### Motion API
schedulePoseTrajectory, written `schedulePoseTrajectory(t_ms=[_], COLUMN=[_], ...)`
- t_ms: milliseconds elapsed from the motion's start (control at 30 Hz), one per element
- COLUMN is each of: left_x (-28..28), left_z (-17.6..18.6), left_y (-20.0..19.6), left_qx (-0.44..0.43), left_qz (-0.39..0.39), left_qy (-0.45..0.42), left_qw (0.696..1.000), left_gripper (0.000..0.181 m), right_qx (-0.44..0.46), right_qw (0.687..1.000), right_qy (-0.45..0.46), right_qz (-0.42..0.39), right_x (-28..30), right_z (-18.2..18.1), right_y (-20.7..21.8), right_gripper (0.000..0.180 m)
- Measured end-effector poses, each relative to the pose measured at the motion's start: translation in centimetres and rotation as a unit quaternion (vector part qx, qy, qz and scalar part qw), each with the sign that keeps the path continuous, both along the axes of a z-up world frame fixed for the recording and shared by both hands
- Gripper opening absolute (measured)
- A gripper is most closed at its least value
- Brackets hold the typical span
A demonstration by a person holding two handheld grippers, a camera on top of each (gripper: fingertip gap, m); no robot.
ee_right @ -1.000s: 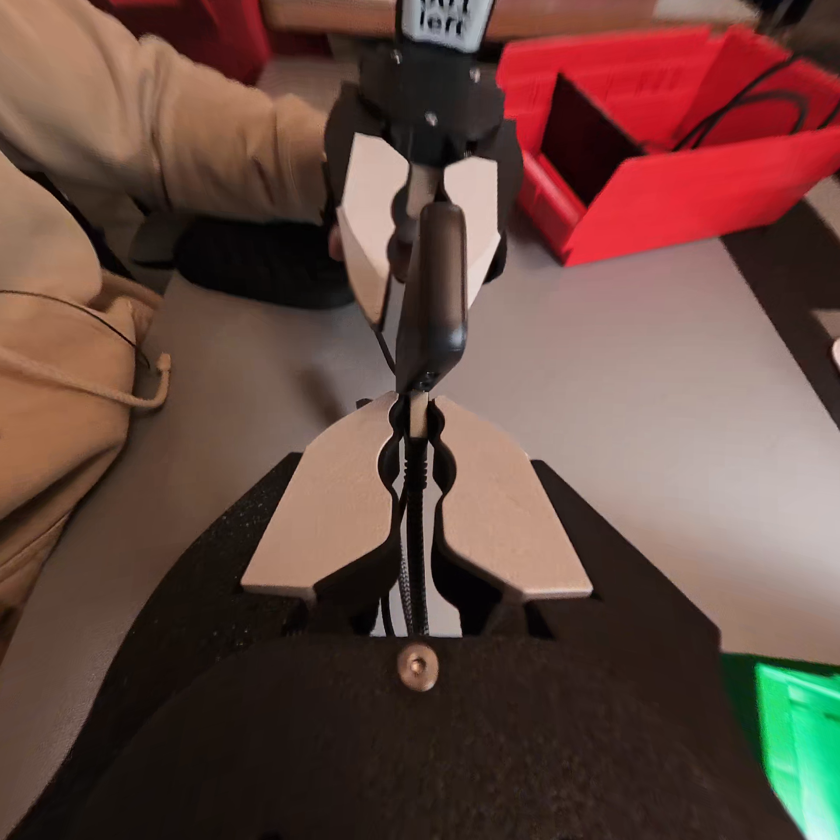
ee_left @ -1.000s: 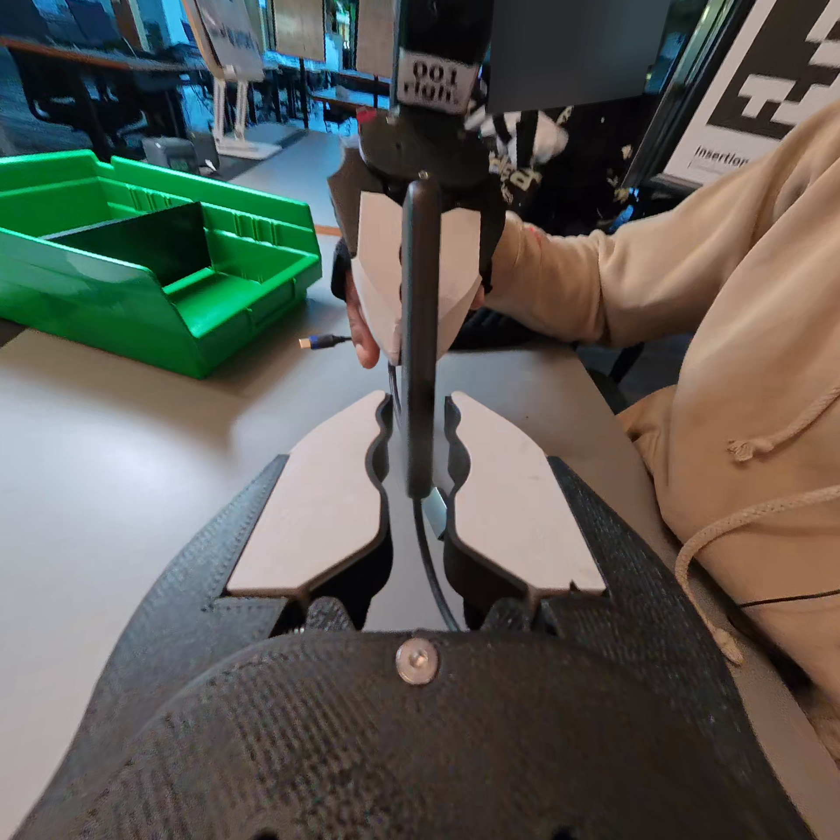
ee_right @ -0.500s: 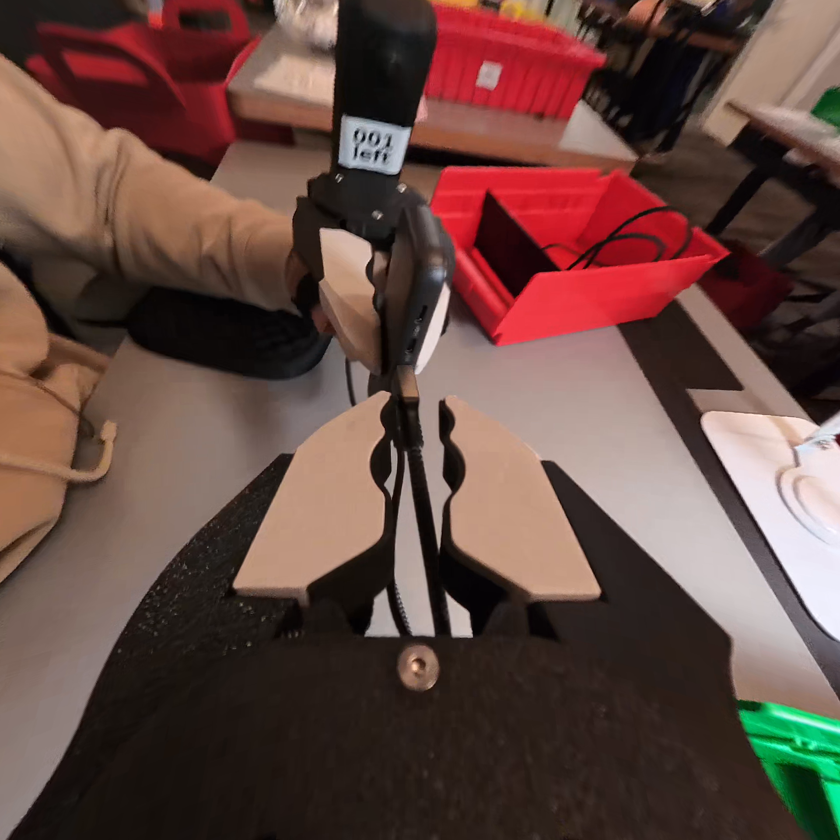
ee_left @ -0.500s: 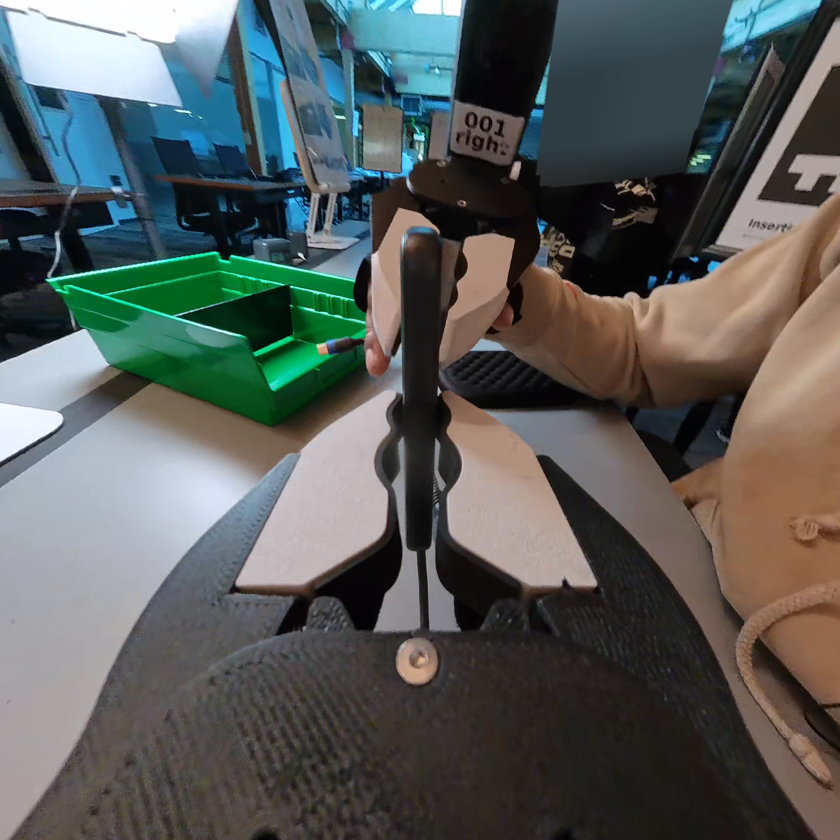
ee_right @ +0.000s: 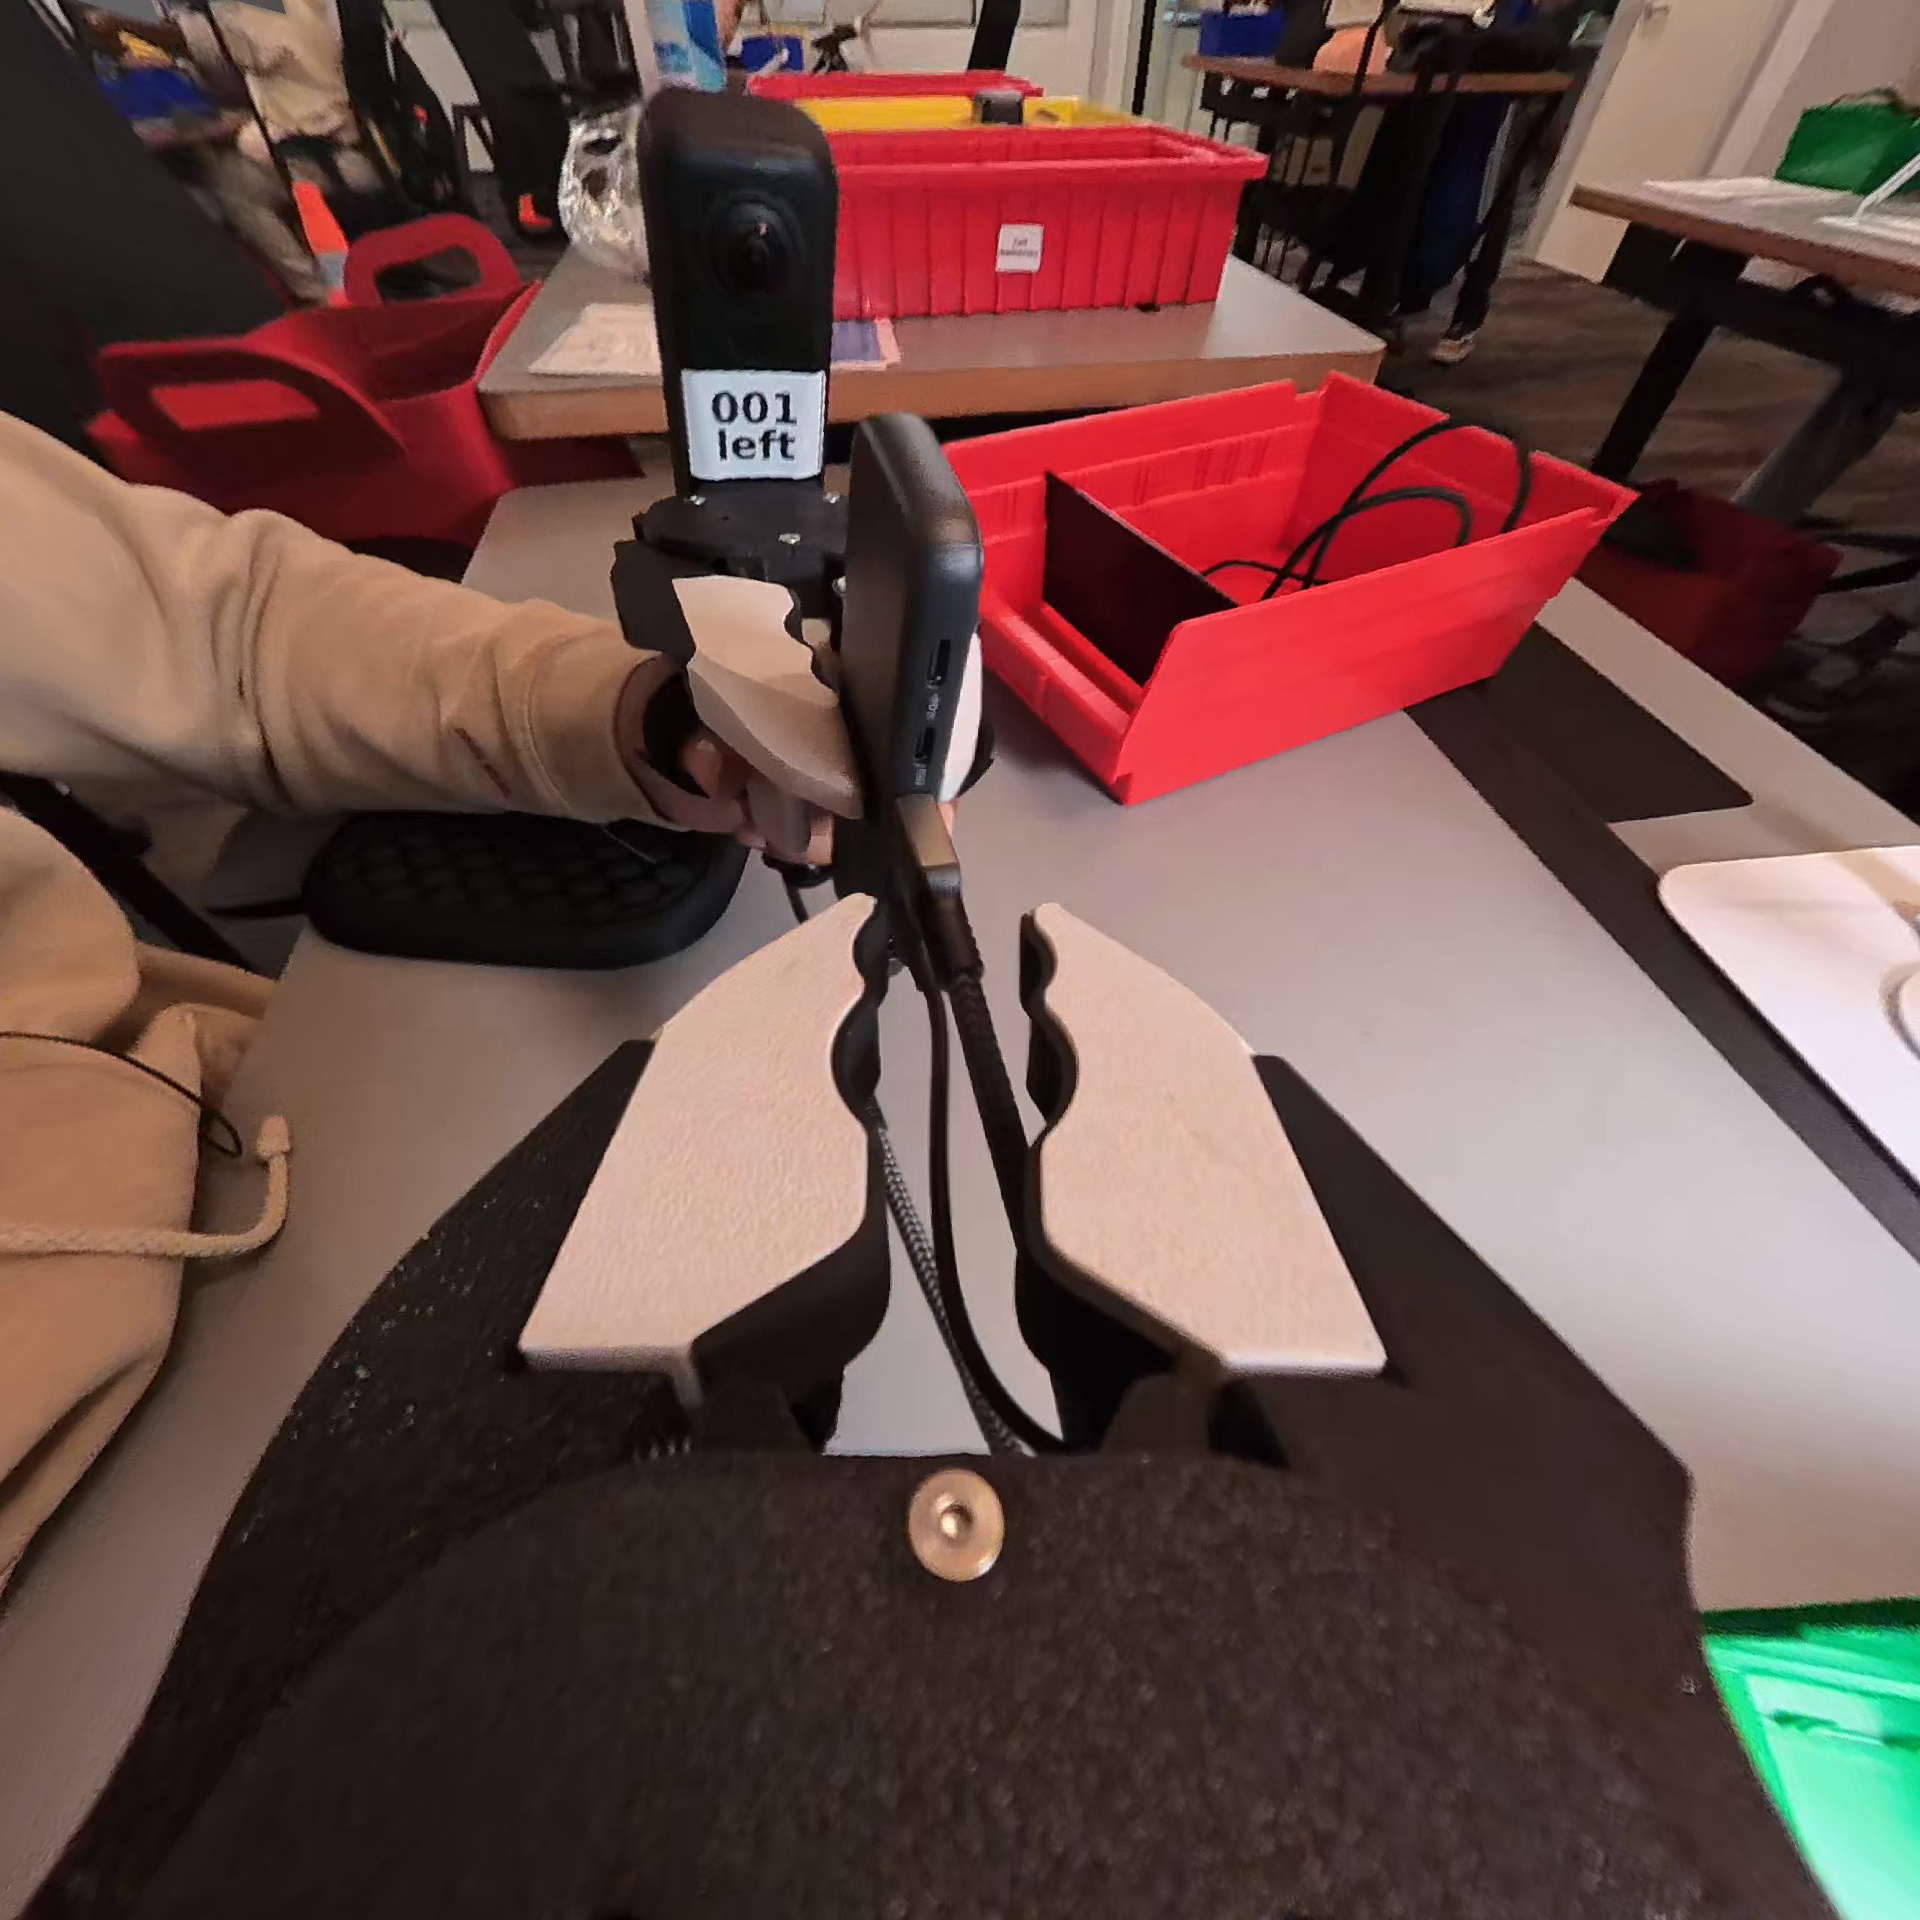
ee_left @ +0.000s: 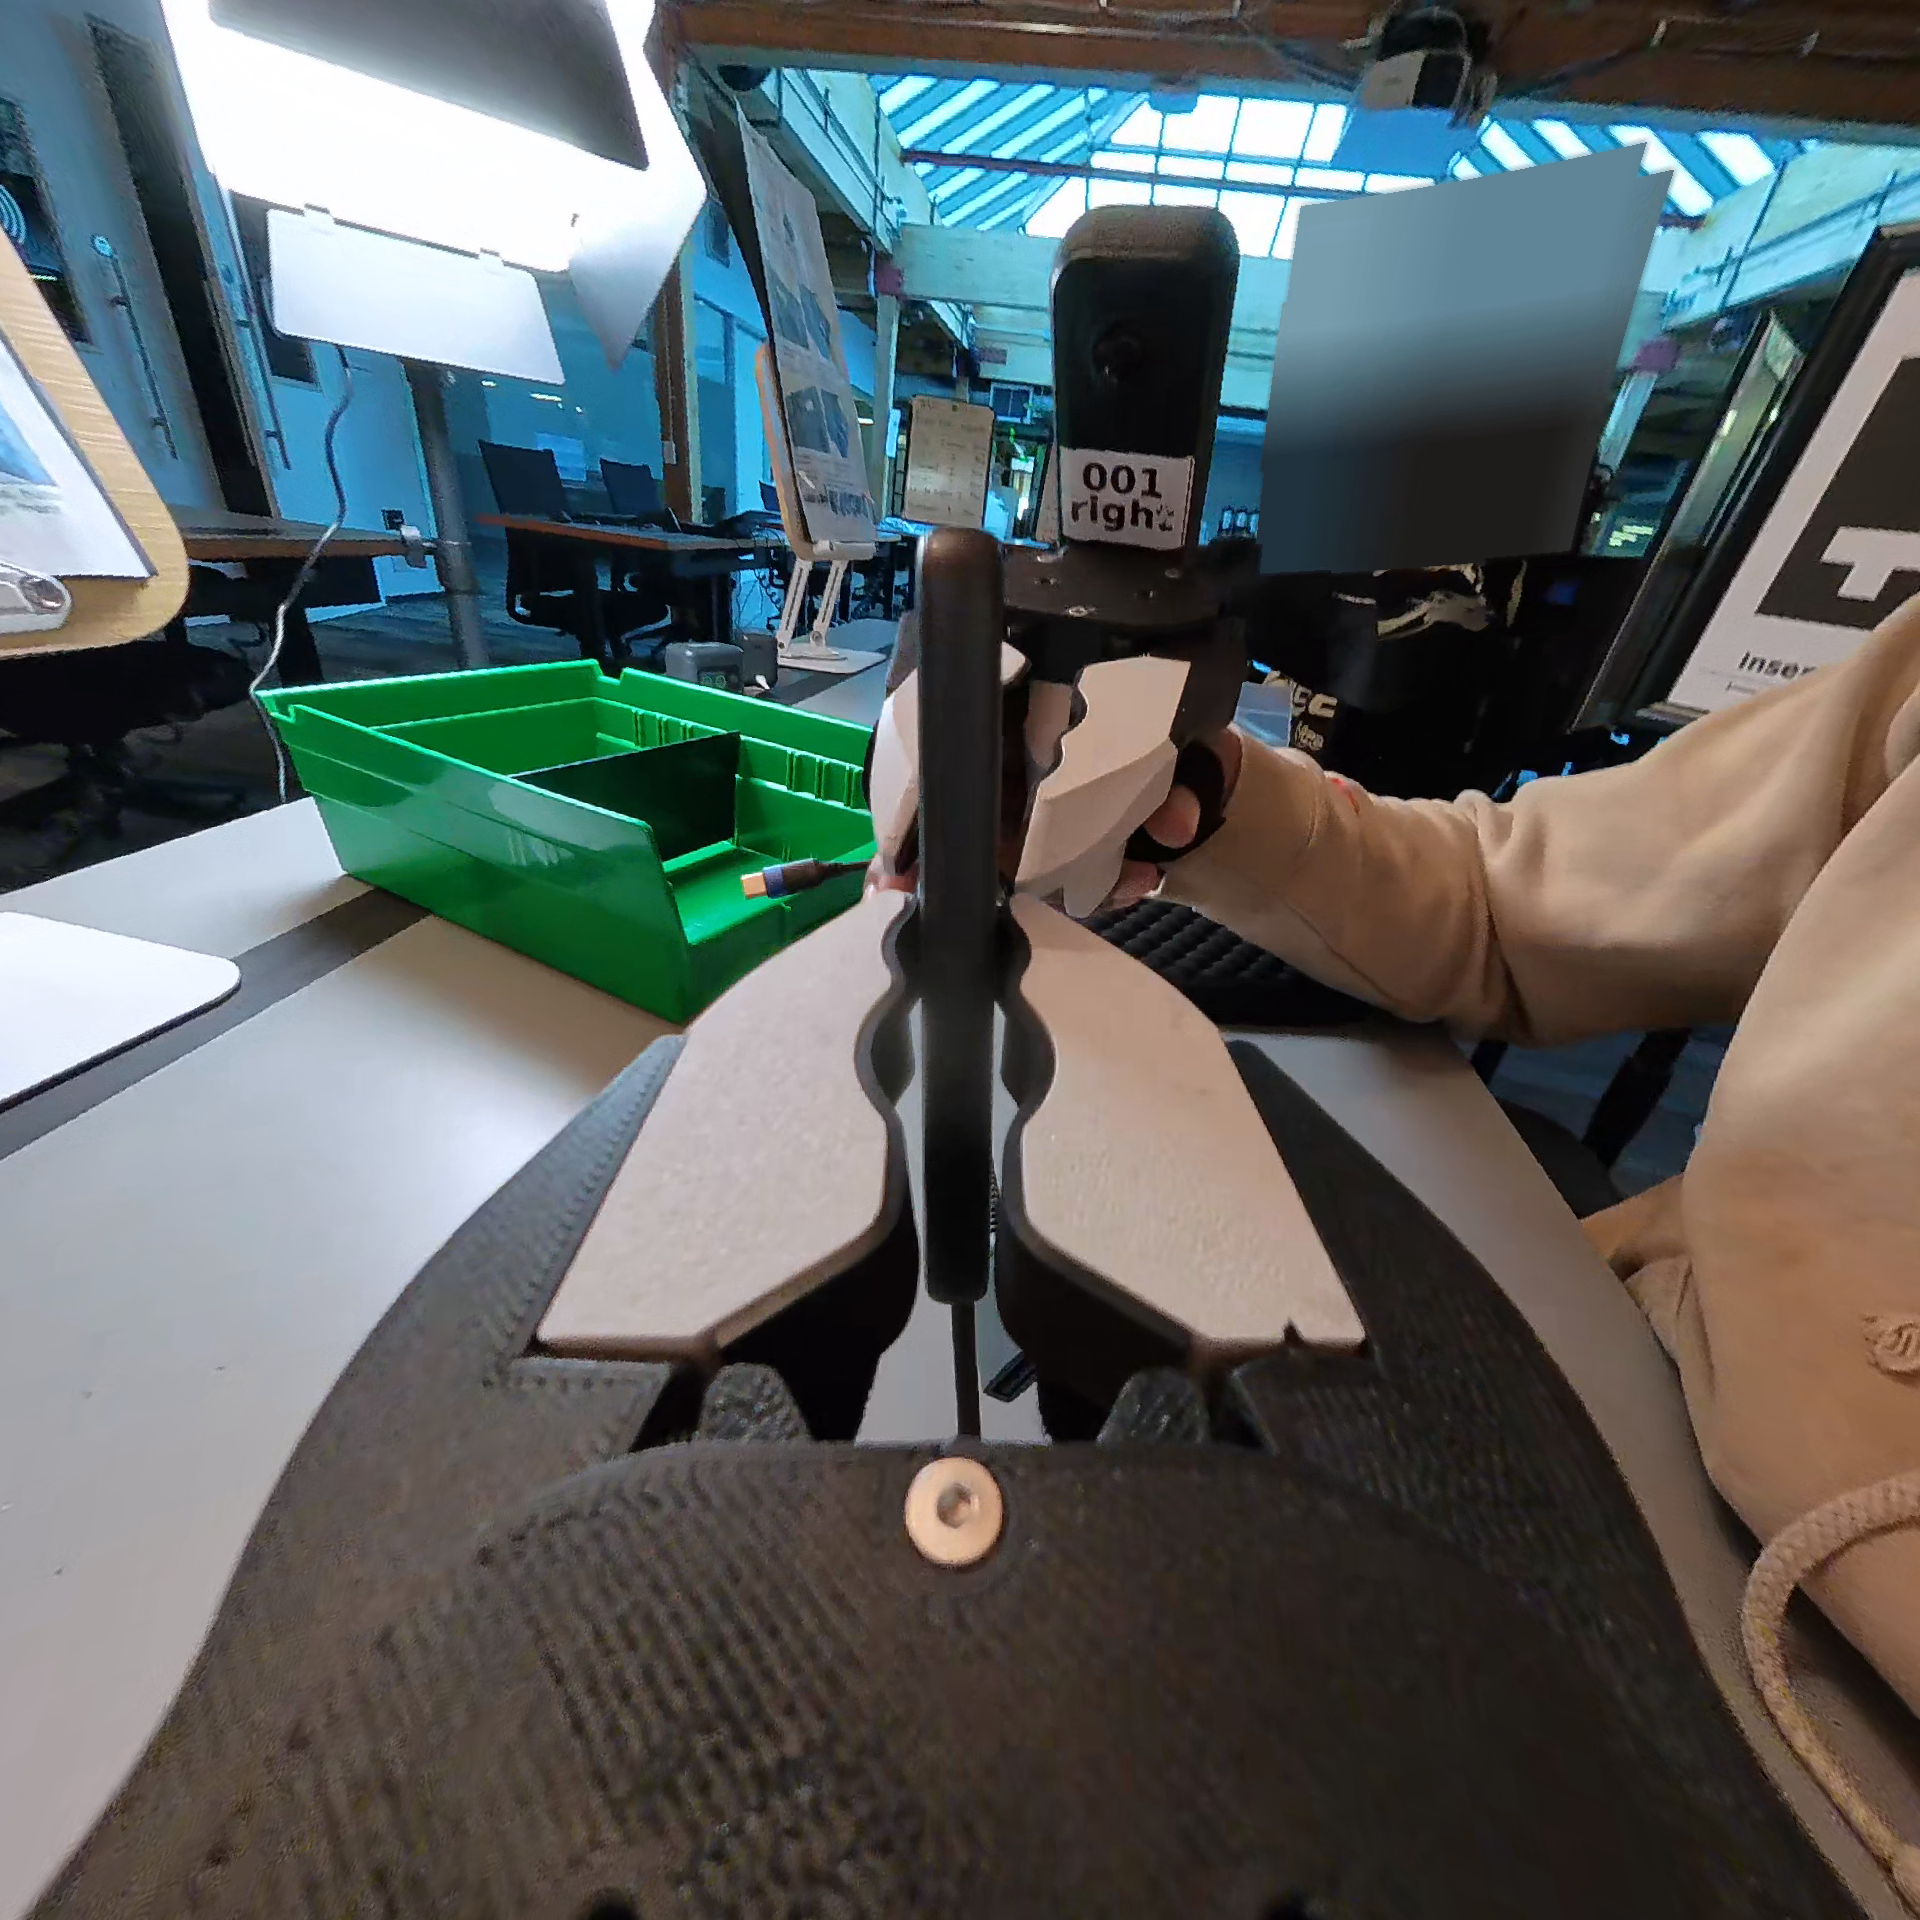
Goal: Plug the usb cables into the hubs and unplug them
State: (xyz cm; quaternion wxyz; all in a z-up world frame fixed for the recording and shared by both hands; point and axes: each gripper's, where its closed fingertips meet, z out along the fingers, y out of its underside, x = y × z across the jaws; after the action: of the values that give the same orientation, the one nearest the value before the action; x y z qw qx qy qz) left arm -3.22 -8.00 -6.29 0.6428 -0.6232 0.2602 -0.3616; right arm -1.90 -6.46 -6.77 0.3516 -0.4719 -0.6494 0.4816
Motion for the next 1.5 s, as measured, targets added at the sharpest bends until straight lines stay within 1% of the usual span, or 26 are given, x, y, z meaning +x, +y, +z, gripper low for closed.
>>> schedulePoseTrajectory(t_ms=[100, 167, 333, 433, 467, 800, 967, 1033, 1067, 1133, 1167, 1233, 1267, 1333, 1500], left_x=[-0.6, -0.7, 0.2, 0.6, 0.6, 1.0, 1.2, 1.0, 0.8, -0.2, -0.9, -2.3, -3.0, -4.0, -3.8], left_z=[0.3, 0.3, -0.2, -0.7, -0.8, -2.9, -3.2, -2.6, -2.1, -1.1, -0.8, -0.3, -0.3, -0.2, -0.6], left_y=[0.2, 0.2, -0.1, 0.0, -0.1, 0.1, 0.0, 0.1, 0.1, 0.4, 0.7, 1.1, 1.4, 1.8, 1.9], left_qx=[-0.004, -0.005, -0.002, -0.011, -0.011, -0.020, -0.013, -0.016, -0.015, -0.017, -0.021, -0.032, -0.037, -0.045, -0.055], left_qz=[0.002, -0.001, -0.018, -0.017, -0.019, -0.024, -0.020, -0.012, -0.006, 0.014, 0.024, 0.037, 0.043, 0.055, 0.051], left_qy=[-0.020, -0.023, -0.007, 0.003, 0.006, 0.081, 0.112, 0.100, 0.087, 0.053, 0.033, -0.006, -0.022, -0.048, -0.061], left_qw=[1.000, 1.000, 1.000, 1.000, 1.000, 0.996, 0.993, 0.995, 0.996, 0.998, 0.999, 0.999, 0.998, 0.996, 0.995], left_gripper=[0.012, 0.012, 0.012, 0.012, 0.012, 0.013, 0.012, 0.012, 0.012, 0.012, 0.012, 0.012, 0.012, 0.012, 0.012], right_qx=[0.004, 0.002, 0.013, 0.048, 0.055, 0.042, 0.019, 0.016, 0.018, 0.022, 0.013, -0.012, -0.021, -0.035, -0.059], right_qw=[1.000, 1.000, 0.999, 0.998, 0.997, 0.995, 0.995, 0.997, 0.999, 0.998, 0.996, 0.990, 0.988, 0.990, 0.996], right_qy=[0.017, 0.011, -0.031, -0.043, -0.048, -0.090, -0.088, -0.064, -0.036, 0.052, 0.086, 0.131, 0.140, 0.128, 0.063], right_qz=[-0.011, -0.007, 0.020, 0.012, 0.009, 0.026, 0.033, 0.029, 0.021, -0.022, -0.031, -0.050, -0.053, -0.046, 0.000], right_x=[0.3, 0.5, 0.3, 0.1, 0.1, 0.5, 0.4, 0.3, 0.2, 0.4, 1.0, 2.1, 2.5, 2.7, 0.9], right_z=[0.7, 0.7, -0.8, -1.6, -1.7, -3.0, -3.0, -2.2, -1.2, 2.0, 3.6, 5.8, 6.4, 6.2, 2.5], right_y=[0.8, 0.8, -0.6, -0.6, -0.6, -0.6, -0.9, -0.7, -0.4, 1.2, 1.9, 3.2, 3.7, 4.0, 1.5], right_gripper=[0.022, 0.022, 0.021, 0.018, 0.014, 0.011, 0.011, 0.012, 0.014, 0.015, 0.016, 0.017, 0.017, 0.016, 0.018])
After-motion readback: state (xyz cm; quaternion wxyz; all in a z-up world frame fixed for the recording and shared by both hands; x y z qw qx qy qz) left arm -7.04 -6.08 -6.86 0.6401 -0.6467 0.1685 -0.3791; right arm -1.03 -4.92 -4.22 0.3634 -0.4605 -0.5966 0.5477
